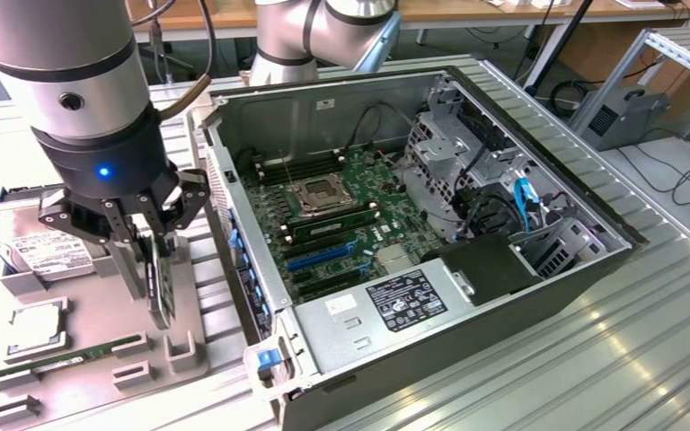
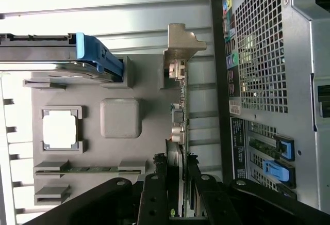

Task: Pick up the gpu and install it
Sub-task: 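Pick up the gpu and move the gpu toward the slot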

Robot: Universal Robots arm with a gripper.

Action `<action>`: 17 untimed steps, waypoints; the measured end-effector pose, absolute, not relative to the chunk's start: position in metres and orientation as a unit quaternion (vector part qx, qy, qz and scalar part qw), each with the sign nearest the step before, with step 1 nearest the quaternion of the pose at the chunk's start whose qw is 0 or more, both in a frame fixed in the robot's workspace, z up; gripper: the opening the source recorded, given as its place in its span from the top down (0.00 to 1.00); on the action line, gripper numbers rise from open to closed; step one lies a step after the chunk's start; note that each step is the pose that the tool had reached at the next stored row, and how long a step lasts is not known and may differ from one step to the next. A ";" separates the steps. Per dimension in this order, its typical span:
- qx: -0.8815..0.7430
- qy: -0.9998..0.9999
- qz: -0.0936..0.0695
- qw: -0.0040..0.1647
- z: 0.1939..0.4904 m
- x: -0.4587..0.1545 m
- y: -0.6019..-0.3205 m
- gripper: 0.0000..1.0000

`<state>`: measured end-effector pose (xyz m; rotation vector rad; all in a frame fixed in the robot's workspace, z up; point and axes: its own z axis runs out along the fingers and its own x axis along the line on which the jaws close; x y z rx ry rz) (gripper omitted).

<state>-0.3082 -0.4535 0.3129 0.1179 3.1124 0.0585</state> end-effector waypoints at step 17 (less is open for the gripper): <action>0.038 0.999 0.019 0.013 0.321 -0.308 -0.453 0.74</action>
